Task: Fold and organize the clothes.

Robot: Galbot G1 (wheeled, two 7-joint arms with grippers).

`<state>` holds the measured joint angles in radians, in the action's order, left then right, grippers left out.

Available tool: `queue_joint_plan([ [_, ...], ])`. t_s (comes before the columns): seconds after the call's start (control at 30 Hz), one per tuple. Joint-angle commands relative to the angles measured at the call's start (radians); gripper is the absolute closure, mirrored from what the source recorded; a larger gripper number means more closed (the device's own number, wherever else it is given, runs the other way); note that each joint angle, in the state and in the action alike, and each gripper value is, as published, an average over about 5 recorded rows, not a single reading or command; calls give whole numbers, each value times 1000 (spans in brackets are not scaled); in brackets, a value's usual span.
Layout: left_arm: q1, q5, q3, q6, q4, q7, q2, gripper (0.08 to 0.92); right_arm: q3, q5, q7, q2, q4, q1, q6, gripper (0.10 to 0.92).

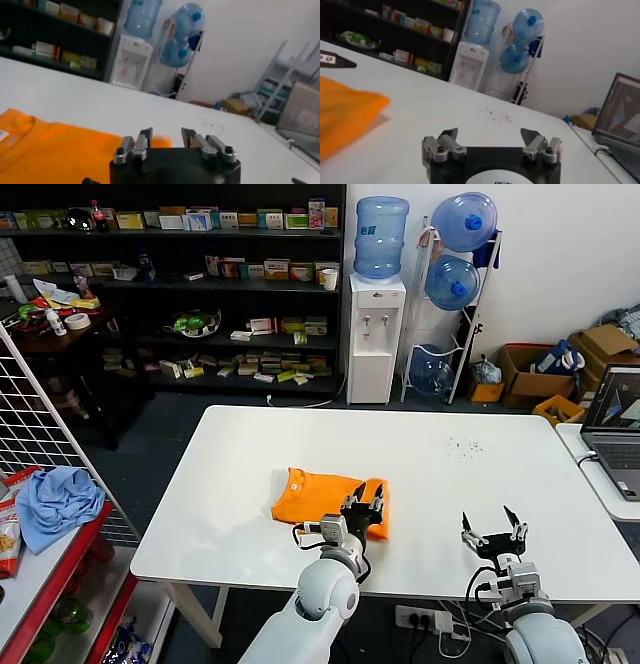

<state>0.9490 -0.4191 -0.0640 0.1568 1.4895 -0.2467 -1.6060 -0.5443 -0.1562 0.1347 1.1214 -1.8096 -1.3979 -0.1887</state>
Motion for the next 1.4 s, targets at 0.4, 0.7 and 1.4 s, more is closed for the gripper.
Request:
queue_joint_plan([
  [0.4,202,126,224,-435,127,114,434,196,-55,-41,-124,85,49,63,54,203],
  [0.7,267,169,311,-441,85,131,471,177,-88,-58,-175,131,78,93,61,203],
  [1.4,300,282,352,-415,125,159,446,177,-154,-46,-227,159,33,63,104,203],
])
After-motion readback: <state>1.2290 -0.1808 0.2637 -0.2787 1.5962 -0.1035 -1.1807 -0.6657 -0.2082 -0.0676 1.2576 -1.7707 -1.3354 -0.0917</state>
